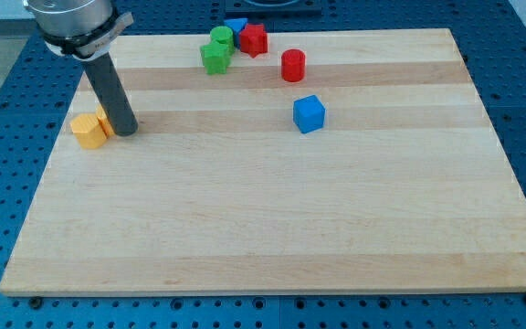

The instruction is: Slide the blue cube closer to the yellow heart

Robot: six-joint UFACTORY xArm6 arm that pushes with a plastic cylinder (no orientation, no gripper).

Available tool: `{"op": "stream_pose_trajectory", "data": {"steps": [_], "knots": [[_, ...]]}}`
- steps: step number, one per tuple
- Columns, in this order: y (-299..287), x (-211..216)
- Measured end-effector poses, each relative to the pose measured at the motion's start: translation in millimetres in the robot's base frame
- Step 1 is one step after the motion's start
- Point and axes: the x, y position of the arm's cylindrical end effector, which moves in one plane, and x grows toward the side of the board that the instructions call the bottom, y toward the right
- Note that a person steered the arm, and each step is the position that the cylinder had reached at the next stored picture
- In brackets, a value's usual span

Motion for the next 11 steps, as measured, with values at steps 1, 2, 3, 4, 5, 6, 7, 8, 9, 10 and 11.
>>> {"op": "stream_pose_trajectory", "data": {"steps": [1,2,3,4,5,6,7,8,9,10,11], "knots": [[36.6,-2.2],[72.1,-34.6],[128.6,-64.4],[204.9,-69.2],[280.4,-57.0],[331.0,-56.1],[332.7,-49.7],[332.7,-49.4],[332.7,-49.3],[332.7,-48.4],[332.7,-30.7]]}}
